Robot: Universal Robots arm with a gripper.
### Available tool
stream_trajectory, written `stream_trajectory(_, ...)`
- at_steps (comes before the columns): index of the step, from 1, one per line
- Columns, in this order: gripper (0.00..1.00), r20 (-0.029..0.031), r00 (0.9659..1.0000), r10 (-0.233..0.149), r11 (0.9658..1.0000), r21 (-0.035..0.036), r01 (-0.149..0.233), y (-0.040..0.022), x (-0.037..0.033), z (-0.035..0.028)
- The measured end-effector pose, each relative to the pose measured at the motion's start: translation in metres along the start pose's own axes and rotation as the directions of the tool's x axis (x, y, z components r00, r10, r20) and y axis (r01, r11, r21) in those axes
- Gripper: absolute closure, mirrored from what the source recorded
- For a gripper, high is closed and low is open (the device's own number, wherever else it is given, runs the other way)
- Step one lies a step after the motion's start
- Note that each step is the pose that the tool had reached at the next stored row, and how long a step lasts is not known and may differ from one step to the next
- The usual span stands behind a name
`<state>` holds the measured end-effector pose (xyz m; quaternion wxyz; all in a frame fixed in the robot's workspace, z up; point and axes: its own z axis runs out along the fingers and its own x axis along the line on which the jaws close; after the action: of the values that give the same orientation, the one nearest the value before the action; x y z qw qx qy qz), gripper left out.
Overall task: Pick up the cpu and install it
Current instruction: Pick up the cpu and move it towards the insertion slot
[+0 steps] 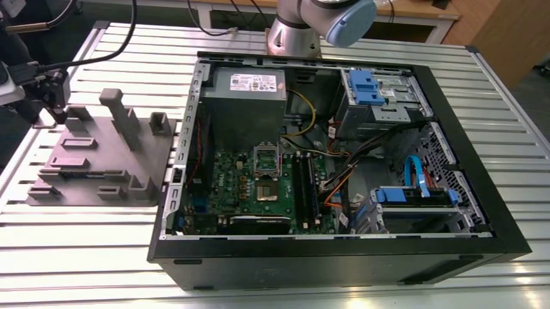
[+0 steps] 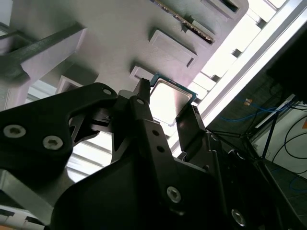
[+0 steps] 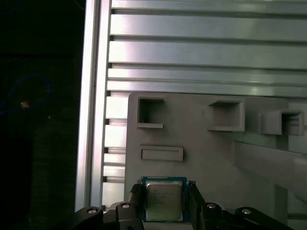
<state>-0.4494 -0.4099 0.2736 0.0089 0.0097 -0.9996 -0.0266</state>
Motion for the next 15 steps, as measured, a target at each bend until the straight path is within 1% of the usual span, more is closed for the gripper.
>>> stream_trajectory(15,0.53,-0.0001,1.0,0.0,1.0,0.0,0.0,0.0002,0.0,-0.0032)
